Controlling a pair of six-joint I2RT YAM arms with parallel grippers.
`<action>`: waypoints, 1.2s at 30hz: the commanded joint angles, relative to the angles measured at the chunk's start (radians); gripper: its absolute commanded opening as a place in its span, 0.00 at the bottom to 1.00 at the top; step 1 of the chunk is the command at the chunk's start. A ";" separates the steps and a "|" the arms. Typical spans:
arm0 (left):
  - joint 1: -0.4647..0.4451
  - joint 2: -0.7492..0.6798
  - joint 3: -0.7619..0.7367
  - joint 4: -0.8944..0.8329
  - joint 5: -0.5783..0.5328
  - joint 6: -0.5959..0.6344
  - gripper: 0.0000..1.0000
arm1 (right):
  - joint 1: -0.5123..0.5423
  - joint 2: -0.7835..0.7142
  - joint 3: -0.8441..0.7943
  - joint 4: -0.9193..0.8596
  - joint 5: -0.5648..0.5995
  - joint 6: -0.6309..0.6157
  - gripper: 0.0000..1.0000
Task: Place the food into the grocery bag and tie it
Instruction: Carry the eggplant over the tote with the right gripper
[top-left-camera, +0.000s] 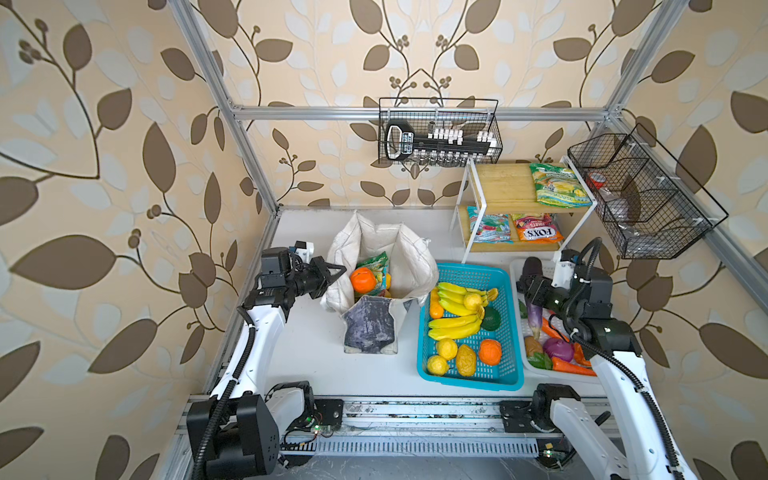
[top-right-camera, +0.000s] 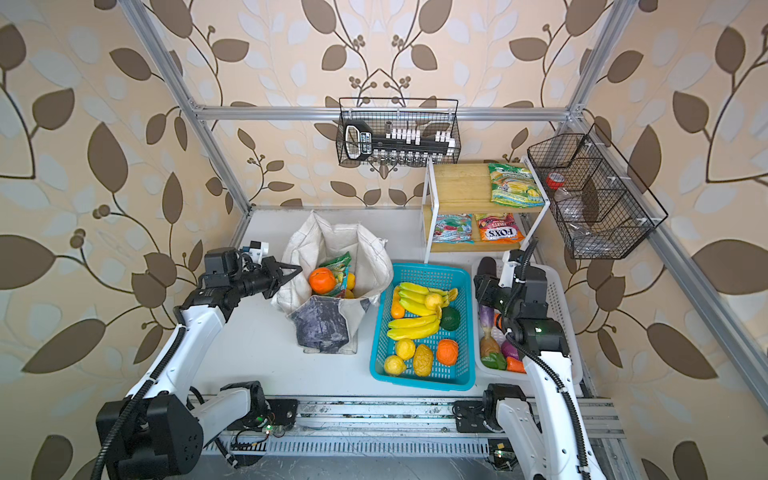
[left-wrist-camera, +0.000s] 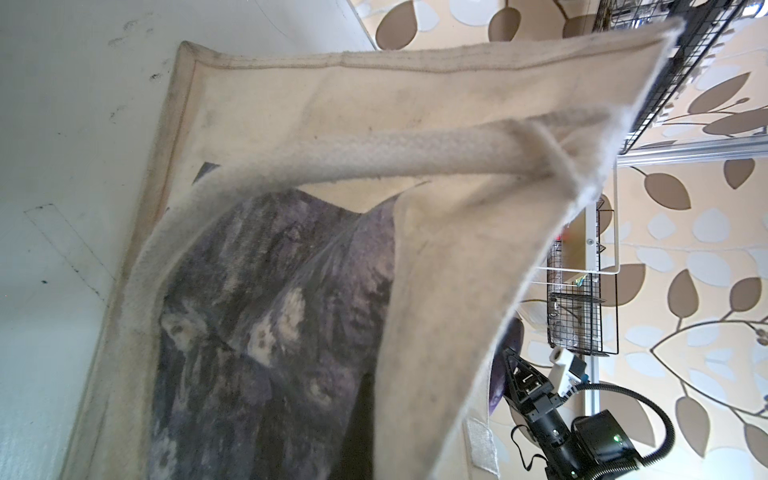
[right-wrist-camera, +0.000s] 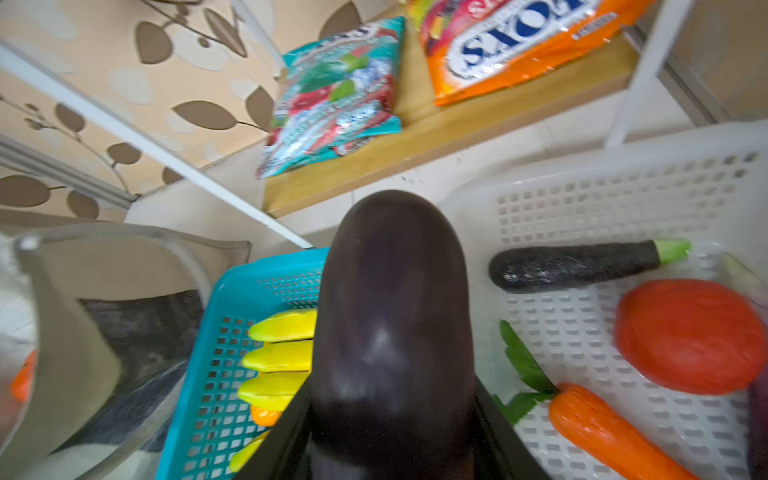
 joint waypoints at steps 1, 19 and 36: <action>0.001 -0.001 0.008 0.007 0.029 0.005 0.00 | 0.135 -0.018 0.054 0.009 0.080 0.082 0.40; -0.003 0.016 0.027 -0.024 0.026 0.040 0.00 | 0.738 0.546 0.527 0.216 0.298 0.114 0.40; -0.015 0.016 0.043 -0.023 0.042 0.067 0.00 | 0.817 1.033 0.909 0.318 0.070 0.039 0.40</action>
